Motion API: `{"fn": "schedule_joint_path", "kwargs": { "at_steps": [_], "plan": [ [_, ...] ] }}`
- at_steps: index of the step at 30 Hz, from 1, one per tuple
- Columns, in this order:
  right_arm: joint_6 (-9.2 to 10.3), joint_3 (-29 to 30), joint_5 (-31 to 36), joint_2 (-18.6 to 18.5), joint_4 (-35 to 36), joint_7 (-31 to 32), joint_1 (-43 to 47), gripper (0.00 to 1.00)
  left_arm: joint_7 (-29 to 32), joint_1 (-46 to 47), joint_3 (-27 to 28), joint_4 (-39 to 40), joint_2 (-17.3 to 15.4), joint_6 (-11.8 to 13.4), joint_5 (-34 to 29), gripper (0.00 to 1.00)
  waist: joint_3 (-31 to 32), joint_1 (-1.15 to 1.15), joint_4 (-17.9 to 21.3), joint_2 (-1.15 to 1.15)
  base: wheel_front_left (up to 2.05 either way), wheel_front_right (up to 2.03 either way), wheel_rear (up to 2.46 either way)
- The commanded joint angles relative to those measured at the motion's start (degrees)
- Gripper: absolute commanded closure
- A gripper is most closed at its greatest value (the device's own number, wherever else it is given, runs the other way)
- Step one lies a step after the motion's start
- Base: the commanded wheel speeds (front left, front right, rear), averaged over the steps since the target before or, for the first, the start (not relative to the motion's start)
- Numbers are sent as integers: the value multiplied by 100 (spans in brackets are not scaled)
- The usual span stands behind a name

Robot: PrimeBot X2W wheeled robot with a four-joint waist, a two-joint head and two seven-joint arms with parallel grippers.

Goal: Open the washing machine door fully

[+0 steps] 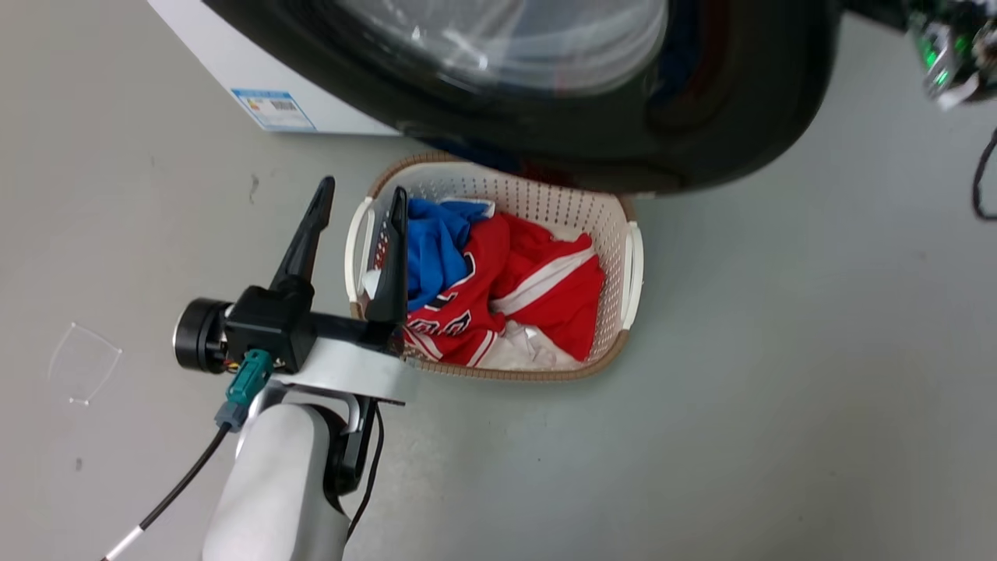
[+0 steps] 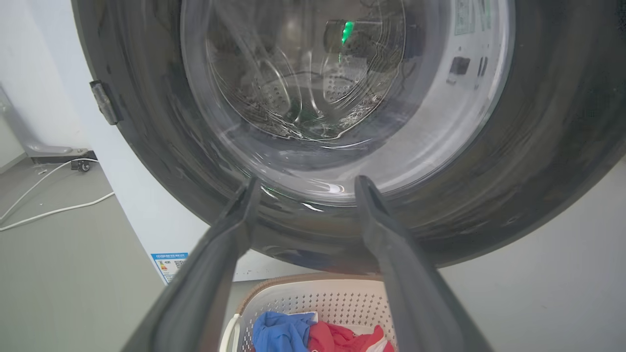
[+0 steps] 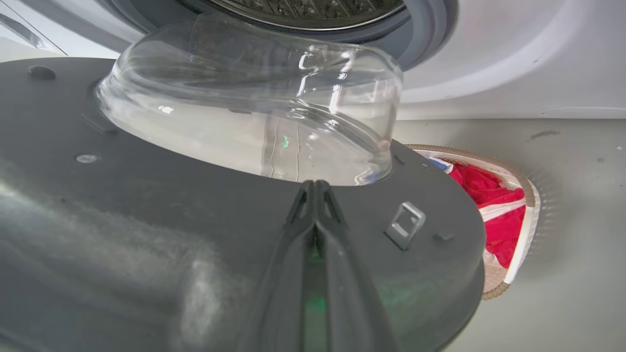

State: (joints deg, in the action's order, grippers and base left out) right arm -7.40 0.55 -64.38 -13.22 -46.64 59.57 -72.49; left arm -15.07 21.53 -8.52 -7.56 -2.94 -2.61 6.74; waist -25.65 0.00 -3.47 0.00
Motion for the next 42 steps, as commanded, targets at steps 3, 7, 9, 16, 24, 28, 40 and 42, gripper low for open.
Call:
{"fn": "schedule_joint_path", "kwargs": {
  "at_steps": [3, 7, 9, 16, 24, 28, 40, 42],
  "plan": [
    [-16, -55, -71, 165, 251, 294, 495, 100, -15, -199, 26, -92, 7, -13, 34, 0, 391, 0, 11, 0, 0, 0, 0],
    [-16, -120, -108, 328, 488, 586, 993, 100, -15, -398, 57, -171, 8, 2, 48, 0, 719, 0, 49, 0, 0, 0, 0],
    [-16, -186, -91, 427, 612, 701, 1271, 100, -15, -514, 62, -209, 8, 3, 71, 0, 889, 0, 70, 0, 0, 0, 0],
    [-16, -331, -144, 756, 1210, 1010, 2174, 100, -15, -938, 29, -299, 8, -16, 92, 0, 1369, 0, 96, 0, 0, 0, 0],
    [-16, -650, -465, 1014, 1879, 1067, 3012, 100, -15, -1237, 44, -454, 9, -97, -28, 0, 1780, 0, 73, 0, 0, 0, 0],
    [-16, -920, -653, 1054, 2044, 989, 3289, 100, -15, -1289, -6, -503, 8, -140, -19, 0, 1876, 0, 24, 0, 0, 0, 0],
    [-16, -1953, -1624, 1053, 2370, 215, 3689, 100, -15, -1356, -115, -542, 8, -102, 87, 0, 1963, 0, 5, 0, 0, 0, 0],
    [-16, -2074, -1704, 1052, 2381, 61, 3719, 100, -15, -1359, -119, -553, 9, -104, 97, 0, 1973, 0, 9, 0, 0, 0, 0]
  ]
}}
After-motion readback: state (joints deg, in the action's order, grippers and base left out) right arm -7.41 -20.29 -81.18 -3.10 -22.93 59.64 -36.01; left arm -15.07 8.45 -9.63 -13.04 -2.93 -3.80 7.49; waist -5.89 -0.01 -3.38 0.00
